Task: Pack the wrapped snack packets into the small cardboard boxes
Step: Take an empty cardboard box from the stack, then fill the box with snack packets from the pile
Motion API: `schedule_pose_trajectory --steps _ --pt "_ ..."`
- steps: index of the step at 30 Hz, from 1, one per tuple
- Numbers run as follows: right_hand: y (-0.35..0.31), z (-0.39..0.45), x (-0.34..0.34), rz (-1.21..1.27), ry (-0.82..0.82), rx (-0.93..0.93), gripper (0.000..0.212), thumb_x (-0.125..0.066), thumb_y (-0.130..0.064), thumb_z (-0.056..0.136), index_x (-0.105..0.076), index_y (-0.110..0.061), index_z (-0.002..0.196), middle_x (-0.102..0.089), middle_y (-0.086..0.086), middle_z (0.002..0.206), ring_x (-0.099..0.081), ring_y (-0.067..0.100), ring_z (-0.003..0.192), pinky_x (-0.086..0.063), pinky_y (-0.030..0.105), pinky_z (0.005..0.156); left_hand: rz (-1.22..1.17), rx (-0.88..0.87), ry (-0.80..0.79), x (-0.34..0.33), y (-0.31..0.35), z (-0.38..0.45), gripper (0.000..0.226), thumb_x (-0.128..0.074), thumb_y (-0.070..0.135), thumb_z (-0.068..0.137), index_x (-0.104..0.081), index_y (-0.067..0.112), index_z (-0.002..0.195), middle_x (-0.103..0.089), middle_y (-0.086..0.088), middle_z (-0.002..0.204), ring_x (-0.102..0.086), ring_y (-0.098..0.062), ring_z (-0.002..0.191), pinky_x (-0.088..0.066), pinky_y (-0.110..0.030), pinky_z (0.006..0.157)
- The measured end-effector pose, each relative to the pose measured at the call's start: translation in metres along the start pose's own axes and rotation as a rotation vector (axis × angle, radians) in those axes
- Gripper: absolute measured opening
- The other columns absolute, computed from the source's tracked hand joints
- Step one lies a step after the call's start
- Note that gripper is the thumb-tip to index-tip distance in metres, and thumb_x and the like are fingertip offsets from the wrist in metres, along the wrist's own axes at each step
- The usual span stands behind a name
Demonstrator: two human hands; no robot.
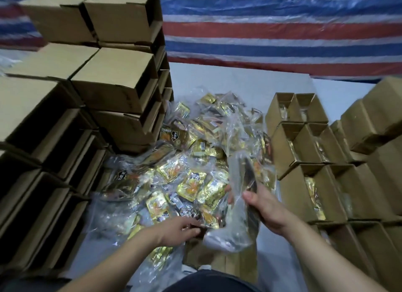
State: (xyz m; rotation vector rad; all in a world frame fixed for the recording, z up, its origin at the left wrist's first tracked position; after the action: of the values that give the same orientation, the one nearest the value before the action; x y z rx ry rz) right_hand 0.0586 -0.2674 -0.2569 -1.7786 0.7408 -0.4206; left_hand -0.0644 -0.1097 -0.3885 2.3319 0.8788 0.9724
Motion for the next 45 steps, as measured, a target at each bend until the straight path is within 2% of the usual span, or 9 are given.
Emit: schedule_pose_trajectory --steps 3,6,10,16,20,23,26,36,45 --pt "0.015 -0.006 -0.020 -0.174 -0.069 -0.023 0.111 -0.080 -0.077 0.049 -0.038 -0.029 0.139 -0.054 -0.016 0.136 -0.056 -0.005 0.121 -0.045 0.017 0.097 -0.084 0.018 0.027 -0.006 -0.013 0.001 0.053 -0.035 0.060 0.099 -0.042 0.035 0.145 -0.047 0.006 0.149 -0.045 -0.010 0.130 -0.035 -0.028 0.109" --pt "0.031 -0.010 -0.034 -0.437 -0.105 -0.038 0.100 -0.078 -0.074 0.056 -0.023 -0.054 0.138 -0.044 -0.043 0.129 -0.045 -0.021 0.120 -0.037 0.002 0.092 -0.099 -0.002 0.056 -0.008 -0.015 0.001 0.050 -0.033 0.054 0.102 -0.045 0.030 0.144 -0.049 0.007 0.146 -0.045 -0.010 0.131 -0.034 -0.027 0.110" --pt "0.052 -0.018 -0.055 -0.834 -0.212 0.071 0.095 -0.075 -0.076 0.065 -0.025 -0.055 0.143 -0.057 -0.028 0.122 -0.059 -0.005 0.106 -0.051 0.023 0.089 -0.179 -0.032 0.078 -0.007 -0.012 0.000 0.043 -0.033 0.050 0.104 -0.052 0.030 0.137 -0.054 0.011 0.137 -0.049 -0.006 0.123 -0.036 -0.022 0.102" --pt "0.068 -0.023 -0.069 -1.168 -0.319 0.188 0.090 -0.056 -0.082 0.073 -0.026 -0.039 0.147 -0.064 -0.013 0.116 -0.063 0.010 0.100 -0.052 0.030 0.083 -0.164 -0.025 0.132 -0.008 -0.015 0.000 0.048 -0.029 0.048 0.105 -0.048 0.024 0.141 -0.049 0.014 0.135 -0.046 -0.003 0.119 -0.032 -0.017 0.100" --pt "0.087 -0.015 -0.074 -1.147 -0.459 0.063 0.086 -0.056 -0.079 0.078 -0.027 -0.038 0.149 -0.067 -0.008 0.115 -0.065 0.015 0.098 -0.054 0.033 0.084 -0.217 -0.035 0.131 -0.008 -0.016 0.002 0.041 -0.032 0.046 0.105 -0.056 0.027 0.132 -0.060 0.011 0.124 -0.055 0.001 0.107 -0.035 0.001 0.084" --pt "0.102 -0.008 -0.070 -1.056 -0.496 -0.076 0.076 -0.063 -0.066 0.081 -0.030 -0.042 0.145 -0.066 -0.007 0.115 -0.063 0.014 0.098 -0.053 0.031 0.086 -0.229 -0.021 0.147 -0.007 -0.018 0.004 0.045 -0.032 0.049 0.104 -0.054 0.028 0.137 -0.059 0.008 0.132 -0.054 -0.005 0.116 -0.039 -0.013 0.096" --pt "0.114 -0.004 -0.074 -0.990 -0.541 -0.160 0.058 -0.065 -0.060 0.082 -0.041 -0.042 0.132 -0.066 -0.008 0.110 -0.062 0.013 0.094 -0.052 0.030 0.084 -0.229 -0.017 0.154 -0.005 -0.019 0.004 0.047 -0.034 0.051 0.103 -0.053 0.028 0.138 -0.057 0.010 0.133 -0.052 -0.001 0.115 -0.034 -0.003 0.088" --pt "0.178 0.016 -0.081 -1.342 -0.552 -0.290 0.074 -0.065 -0.034 0.092 -0.025 -0.015 0.151 -0.052 0.018 0.135 -0.054 0.039 0.121 -0.047 0.047 0.100 -0.182 -0.017 0.212 -0.006 -0.021 0.001 0.045 -0.033 0.049 0.104 -0.058 0.026 0.132 -0.062 0.003 0.129 -0.056 -0.009 0.115 -0.040 -0.020 0.095" --pt "0.182 0.011 -0.071 -0.992 -0.468 -0.468 0.064 -0.071 -0.029 0.083 -0.047 -0.021 0.142 -0.059 -0.001 0.129 -0.056 0.017 0.107 -0.044 0.023 0.088 -0.156 -0.012 0.282 -0.010 -0.023 -0.006 0.050 -0.033 0.051 0.103 -0.048 0.026 0.144 -0.049 0.006 0.147 -0.044 -0.007 0.132 -0.033 -0.027 0.112"
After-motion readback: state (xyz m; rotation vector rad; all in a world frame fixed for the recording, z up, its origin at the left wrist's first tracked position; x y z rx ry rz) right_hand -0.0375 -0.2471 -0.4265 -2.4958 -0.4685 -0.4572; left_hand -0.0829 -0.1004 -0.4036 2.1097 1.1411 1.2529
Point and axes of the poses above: each hand's wrist, its own z-axis towards the middle knuckle, its own x-axis out of the back of the hand, y = z × x, the point moved 8 cm from there along z, towards the middle knuckle
